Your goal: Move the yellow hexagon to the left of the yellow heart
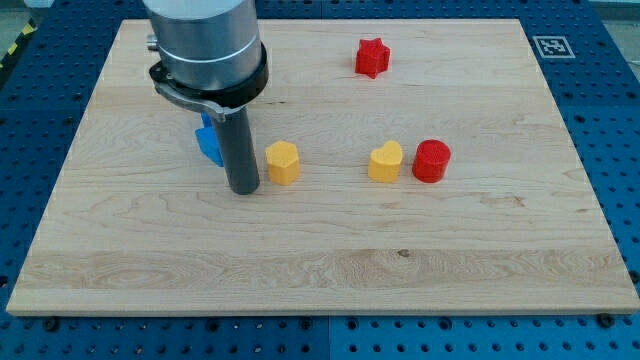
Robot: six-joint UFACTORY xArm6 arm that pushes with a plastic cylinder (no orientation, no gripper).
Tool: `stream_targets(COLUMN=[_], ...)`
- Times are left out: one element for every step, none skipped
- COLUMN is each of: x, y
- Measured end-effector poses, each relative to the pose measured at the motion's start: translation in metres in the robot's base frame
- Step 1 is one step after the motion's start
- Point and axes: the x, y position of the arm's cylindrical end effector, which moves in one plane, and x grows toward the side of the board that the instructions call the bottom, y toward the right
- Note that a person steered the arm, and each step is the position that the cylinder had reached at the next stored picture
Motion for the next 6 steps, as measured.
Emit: stream_targets(x=[-0.012,-0.012,-0.011,-0.011,-0.011,-0.011], y=[-0.001,-0.001,0.006,0.014,0.023,0.035])
